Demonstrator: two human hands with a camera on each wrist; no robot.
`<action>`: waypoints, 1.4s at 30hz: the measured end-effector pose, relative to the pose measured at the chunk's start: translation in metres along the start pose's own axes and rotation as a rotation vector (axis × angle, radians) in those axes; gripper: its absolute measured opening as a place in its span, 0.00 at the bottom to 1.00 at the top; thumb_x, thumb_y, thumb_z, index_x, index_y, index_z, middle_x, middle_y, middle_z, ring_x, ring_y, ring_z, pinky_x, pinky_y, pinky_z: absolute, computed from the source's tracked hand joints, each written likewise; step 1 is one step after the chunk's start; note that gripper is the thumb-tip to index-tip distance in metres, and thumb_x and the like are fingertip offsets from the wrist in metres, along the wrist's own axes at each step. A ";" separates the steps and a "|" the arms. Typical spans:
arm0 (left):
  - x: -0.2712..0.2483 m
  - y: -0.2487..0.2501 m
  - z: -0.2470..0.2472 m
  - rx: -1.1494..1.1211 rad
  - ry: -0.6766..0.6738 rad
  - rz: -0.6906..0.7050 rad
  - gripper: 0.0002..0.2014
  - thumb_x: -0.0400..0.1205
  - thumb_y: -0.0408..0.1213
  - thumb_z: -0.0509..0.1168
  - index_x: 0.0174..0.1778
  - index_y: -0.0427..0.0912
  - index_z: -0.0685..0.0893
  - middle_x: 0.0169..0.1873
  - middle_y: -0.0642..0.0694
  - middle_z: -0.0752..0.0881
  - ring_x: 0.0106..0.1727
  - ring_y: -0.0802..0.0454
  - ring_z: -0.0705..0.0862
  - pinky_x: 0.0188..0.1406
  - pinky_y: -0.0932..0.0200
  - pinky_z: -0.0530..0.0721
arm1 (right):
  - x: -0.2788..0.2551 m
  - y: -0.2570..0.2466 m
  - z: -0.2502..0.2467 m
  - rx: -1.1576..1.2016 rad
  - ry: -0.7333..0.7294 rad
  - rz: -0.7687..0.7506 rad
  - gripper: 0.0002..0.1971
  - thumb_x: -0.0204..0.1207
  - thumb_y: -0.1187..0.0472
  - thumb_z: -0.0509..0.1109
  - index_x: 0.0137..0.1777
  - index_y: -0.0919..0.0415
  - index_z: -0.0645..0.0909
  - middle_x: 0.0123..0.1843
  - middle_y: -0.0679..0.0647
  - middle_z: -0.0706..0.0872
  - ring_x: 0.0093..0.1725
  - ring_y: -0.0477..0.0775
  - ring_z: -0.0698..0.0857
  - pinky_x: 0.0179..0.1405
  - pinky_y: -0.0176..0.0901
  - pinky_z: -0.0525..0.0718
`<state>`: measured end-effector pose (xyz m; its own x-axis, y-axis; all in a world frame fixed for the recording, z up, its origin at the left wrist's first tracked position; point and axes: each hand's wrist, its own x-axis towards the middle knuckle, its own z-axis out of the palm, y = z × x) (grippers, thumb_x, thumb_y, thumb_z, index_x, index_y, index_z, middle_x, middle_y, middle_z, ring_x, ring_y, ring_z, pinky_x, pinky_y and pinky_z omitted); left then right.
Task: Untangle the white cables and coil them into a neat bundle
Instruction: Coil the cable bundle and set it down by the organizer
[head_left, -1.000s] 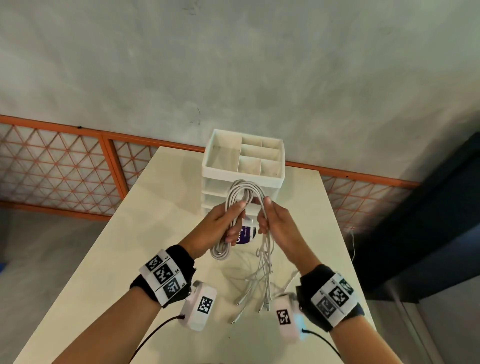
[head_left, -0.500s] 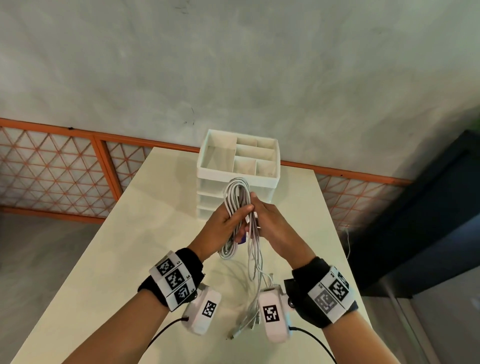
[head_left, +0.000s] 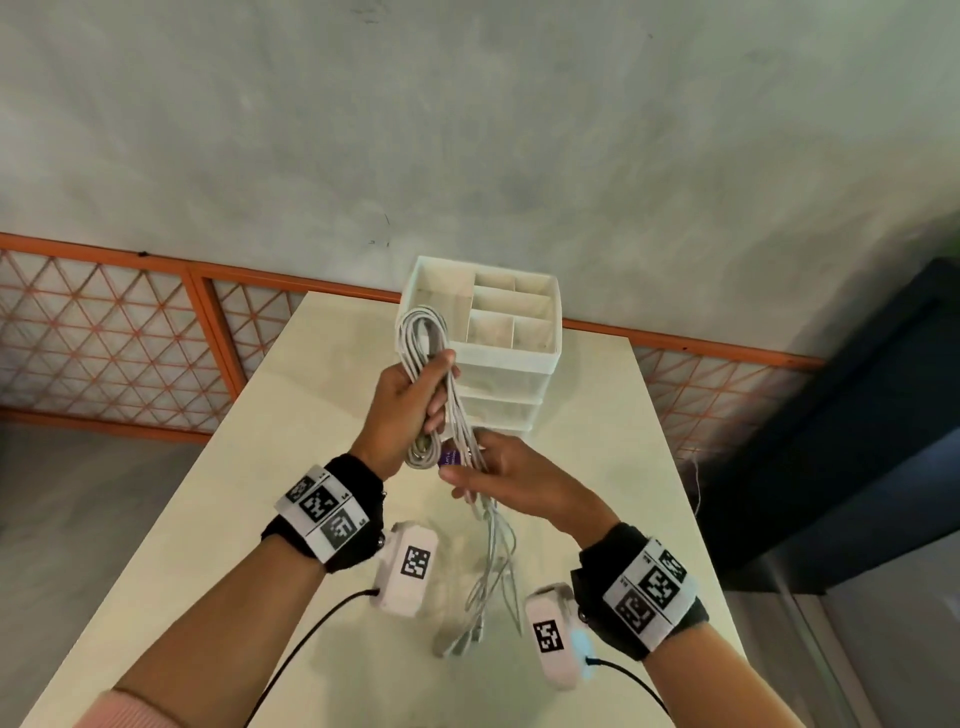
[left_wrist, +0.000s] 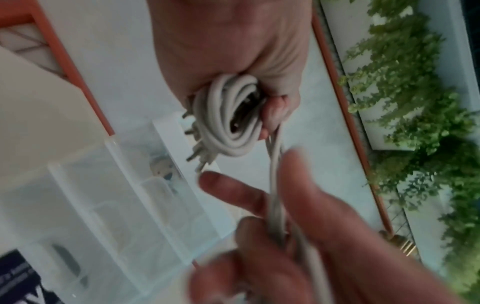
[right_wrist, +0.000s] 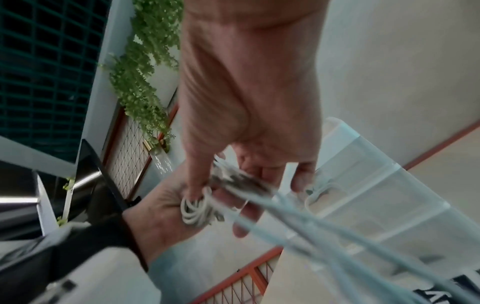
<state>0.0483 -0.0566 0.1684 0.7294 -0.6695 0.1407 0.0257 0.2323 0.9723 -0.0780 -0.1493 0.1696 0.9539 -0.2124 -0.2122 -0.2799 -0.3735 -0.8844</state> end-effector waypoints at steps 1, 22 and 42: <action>0.002 -0.002 -0.004 0.017 0.027 0.000 0.16 0.84 0.44 0.61 0.37 0.36 0.81 0.14 0.52 0.68 0.15 0.54 0.65 0.19 0.61 0.70 | 0.002 0.003 -0.001 0.001 0.047 -0.006 0.16 0.80 0.56 0.68 0.61 0.65 0.76 0.46 0.66 0.88 0.40 0.55 0.89 0.47 0.50 0.85; 0.025 -0.011 -0.011 -0.378 0.497 -0.080 0.13 0.85 0.42 0.58 0.35 0.43 0.78 0.19 0.54 0.80 0.20 0.58 0.78 0.25 0.62 0.79 | -0.009 0.018 -0.010 -0.251 -0.123 -0.172 0.24 0.87 0.56 0.52 0.80 0.36 0.56 0.32 0.49 0.76 0.27 0.40 0.75 0.38 0.33 0.78; 0.032 -0.003 -0.011 -0.415 0.497 0.012 0.15 0.86 0.42 0.57 0.33 0.43 0.76 0.19 0.54 0.77 0.20 0.57 0.77 0.26 0.62 0.80 | -0.012 0.022 -0.019 0.026 0.059 -0.251 0.17 0.85 0.62 0.58 0.71 0.51 0.76 0.28 0.34 0.77 0.26 0.40 0.70 0.32 0.35 0.77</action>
<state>0.0793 -0.0713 0.1677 0.9584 -0.2814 -0.0488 0.2049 0.5584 0.8039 -0.0973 -0.1718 0.1604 0.9849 -0.1687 0.0396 -0.0312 -0.3977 -0.9170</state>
